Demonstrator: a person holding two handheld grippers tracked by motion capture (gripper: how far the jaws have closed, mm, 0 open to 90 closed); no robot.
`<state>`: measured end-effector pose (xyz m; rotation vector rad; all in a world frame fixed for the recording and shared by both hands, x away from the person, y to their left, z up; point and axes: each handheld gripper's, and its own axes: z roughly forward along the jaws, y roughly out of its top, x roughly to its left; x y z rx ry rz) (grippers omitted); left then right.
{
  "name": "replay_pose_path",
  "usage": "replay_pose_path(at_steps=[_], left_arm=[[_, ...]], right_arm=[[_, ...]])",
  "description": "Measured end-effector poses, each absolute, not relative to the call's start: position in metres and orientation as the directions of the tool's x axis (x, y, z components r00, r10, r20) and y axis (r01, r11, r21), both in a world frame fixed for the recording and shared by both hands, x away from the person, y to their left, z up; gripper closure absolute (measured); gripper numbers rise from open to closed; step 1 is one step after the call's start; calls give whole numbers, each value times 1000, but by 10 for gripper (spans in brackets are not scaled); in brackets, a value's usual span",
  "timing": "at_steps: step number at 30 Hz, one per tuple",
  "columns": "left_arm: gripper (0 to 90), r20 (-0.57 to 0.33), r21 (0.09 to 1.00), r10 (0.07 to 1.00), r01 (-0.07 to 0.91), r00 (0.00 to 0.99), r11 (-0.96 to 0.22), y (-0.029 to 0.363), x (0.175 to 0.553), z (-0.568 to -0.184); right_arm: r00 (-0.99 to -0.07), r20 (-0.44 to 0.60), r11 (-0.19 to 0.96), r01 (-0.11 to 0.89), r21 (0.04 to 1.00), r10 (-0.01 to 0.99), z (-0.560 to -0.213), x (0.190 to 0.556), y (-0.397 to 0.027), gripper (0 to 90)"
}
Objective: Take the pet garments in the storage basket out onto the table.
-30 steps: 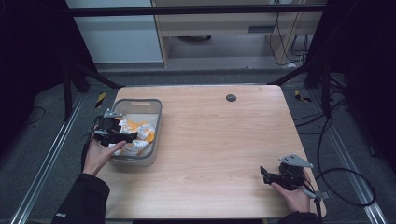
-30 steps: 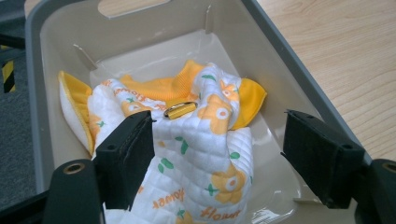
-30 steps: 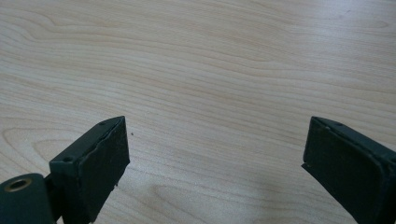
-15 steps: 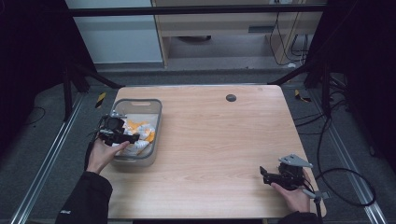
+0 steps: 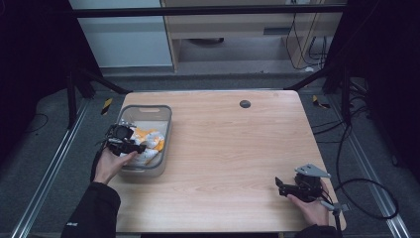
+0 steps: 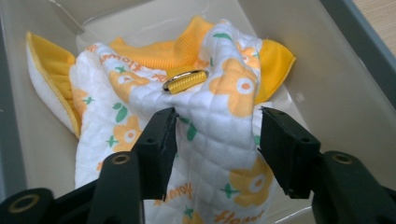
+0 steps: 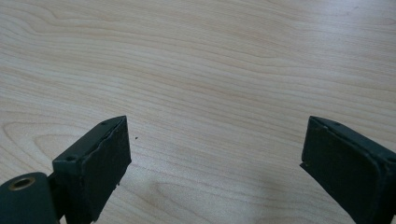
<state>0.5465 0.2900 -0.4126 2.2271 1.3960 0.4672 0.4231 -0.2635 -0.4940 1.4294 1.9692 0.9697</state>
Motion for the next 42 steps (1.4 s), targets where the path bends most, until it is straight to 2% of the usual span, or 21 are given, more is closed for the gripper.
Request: replay_pose_path(at_steps=[15,22,42], left_arm=[[653,25,491,910,788,413,-371,287,554,-419],[779,28,488,913,792,407,-368,290,554,-419],[806,43,554,912,750,409,-363,297,540,-375]], right_arm=[[-314,4,191,587,787,949,-494,423,-263,81],[-314,3,191,586,787,949,-494,423,-263,81],[-314,2,194,589,785,949,-494,423,-263,81]])
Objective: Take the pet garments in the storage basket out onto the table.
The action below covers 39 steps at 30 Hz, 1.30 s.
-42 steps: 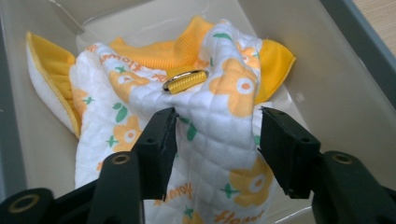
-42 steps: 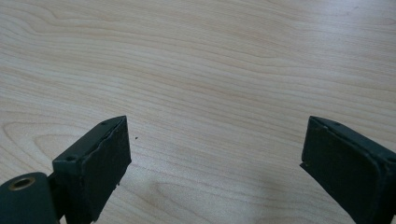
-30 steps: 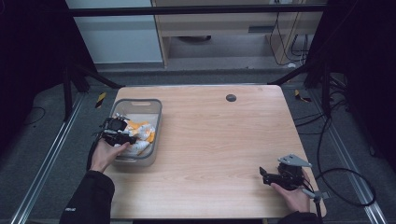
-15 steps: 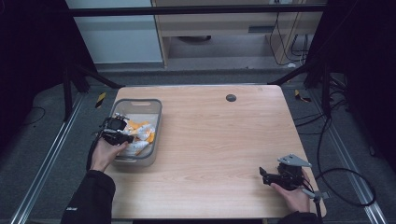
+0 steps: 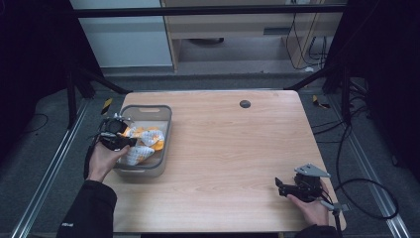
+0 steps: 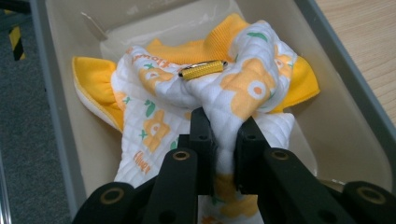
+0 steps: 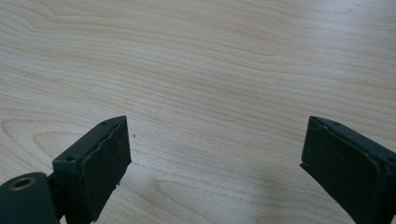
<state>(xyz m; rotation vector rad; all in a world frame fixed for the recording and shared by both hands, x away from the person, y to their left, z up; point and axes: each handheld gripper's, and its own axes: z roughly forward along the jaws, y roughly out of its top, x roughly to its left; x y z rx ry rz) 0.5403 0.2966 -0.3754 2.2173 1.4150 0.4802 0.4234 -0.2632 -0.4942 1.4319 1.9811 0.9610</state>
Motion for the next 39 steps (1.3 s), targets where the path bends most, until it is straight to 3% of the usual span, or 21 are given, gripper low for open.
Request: replay_pose_path(at_steps=[20,39], left_arm=[[807,48,637,910,689,412,-346,296,528,-335],[808,87,682,874,610,479,-403,283,508,-300]], right_arm=[[-319,0,197,586,786,948,-494,423,-263,82],[-318,3,193,584,788,948,-494,423,-262,82]])
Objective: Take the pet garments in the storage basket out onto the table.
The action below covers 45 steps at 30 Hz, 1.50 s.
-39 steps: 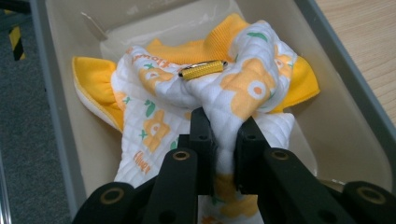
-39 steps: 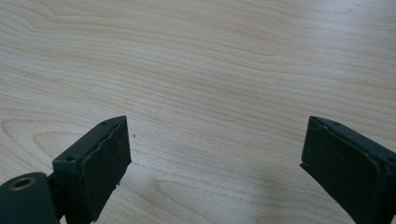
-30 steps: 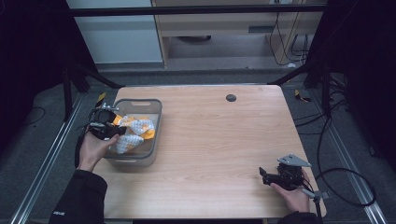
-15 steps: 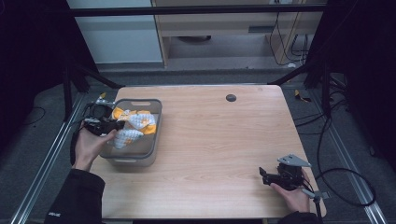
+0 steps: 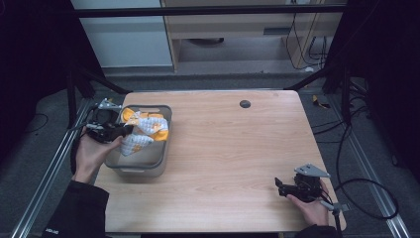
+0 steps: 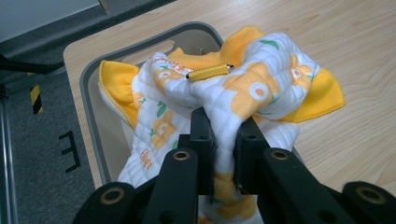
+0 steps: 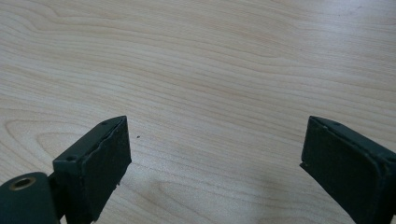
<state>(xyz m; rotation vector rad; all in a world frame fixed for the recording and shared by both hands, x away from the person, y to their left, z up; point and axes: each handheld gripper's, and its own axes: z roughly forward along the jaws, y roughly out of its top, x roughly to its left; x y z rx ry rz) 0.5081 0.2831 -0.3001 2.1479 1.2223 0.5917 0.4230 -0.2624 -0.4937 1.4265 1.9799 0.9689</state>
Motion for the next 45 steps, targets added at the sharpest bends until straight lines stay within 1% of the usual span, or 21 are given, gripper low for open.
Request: replay_pose_path(at_steps=[15,23,28,29,45], left_arm=[[807,114,710,824,535,554,-458,259,490,-278],[808,122,707,793,509,596,-491,243,487,-272],[808,120,700,777,502,618,-508,234,487,-272],[808,130,702,770,490,625,-517,232,488,-272],[807,111,684,718,471,688,-557,200,486,-282]], right_arm=[[-315,5,189,582,791,949,-493,423,-263,82],[-315,5,188,581,791,949,-493,423,-263,81],[-314,6,186,579,793,950,-493,422,-263,81],[-313,10,184,581,793,950,-492,422,-263,81],[-315,5,188,578,794,949,-493,422,-263,81]])
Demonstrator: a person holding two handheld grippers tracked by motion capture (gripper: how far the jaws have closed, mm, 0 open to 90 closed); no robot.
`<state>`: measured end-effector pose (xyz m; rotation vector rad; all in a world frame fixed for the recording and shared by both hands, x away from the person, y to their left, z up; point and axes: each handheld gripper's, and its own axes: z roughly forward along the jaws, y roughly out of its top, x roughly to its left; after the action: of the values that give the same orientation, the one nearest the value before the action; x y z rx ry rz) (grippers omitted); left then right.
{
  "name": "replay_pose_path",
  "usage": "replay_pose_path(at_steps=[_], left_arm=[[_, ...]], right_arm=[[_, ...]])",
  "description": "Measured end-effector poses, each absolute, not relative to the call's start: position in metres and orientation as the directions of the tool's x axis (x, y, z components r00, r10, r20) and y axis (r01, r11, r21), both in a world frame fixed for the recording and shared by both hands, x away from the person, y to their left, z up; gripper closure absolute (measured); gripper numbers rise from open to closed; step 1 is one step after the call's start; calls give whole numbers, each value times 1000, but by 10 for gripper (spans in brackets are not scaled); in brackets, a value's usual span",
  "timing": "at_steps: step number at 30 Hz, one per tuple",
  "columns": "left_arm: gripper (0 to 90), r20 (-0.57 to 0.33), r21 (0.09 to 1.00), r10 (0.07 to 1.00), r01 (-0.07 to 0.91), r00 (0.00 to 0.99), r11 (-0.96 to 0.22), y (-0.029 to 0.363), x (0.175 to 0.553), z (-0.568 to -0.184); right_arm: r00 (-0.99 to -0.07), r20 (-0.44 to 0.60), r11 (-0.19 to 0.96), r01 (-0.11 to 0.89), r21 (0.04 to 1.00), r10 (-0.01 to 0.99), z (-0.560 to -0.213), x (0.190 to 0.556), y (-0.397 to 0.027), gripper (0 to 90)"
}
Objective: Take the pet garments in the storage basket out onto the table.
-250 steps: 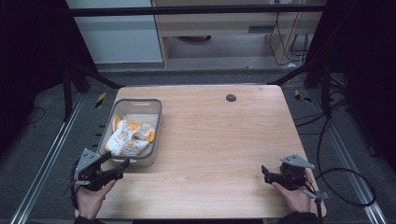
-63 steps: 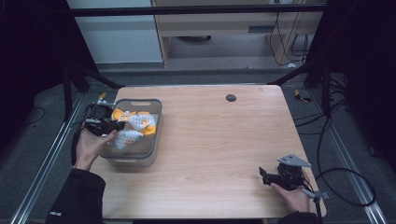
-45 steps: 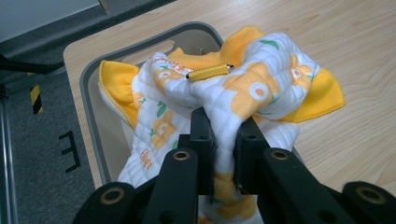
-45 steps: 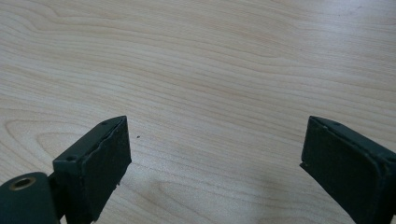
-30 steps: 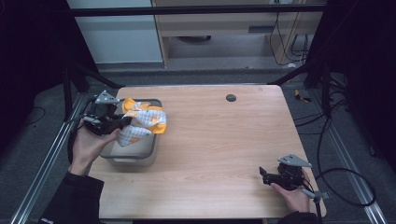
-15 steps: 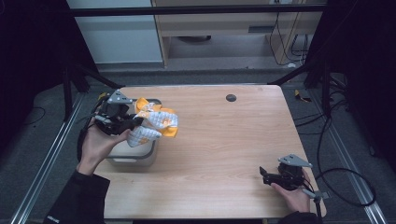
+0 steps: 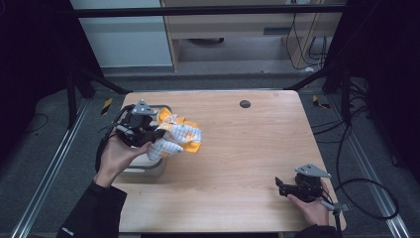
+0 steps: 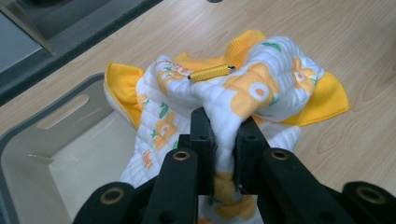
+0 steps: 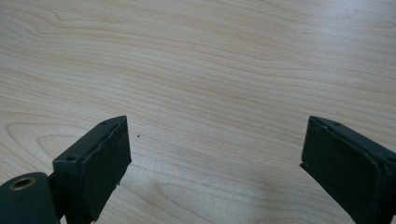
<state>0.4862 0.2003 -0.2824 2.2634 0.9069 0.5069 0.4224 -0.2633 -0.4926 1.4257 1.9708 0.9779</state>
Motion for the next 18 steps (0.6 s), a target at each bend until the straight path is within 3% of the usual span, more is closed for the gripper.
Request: replay_pose_path(at_steps=[18], left_arm=[[808,107,679,663,433,741,-593,172,481,-289]], right_arm=[[-320,3,192,577,794,948,-492,422,-263,81]])
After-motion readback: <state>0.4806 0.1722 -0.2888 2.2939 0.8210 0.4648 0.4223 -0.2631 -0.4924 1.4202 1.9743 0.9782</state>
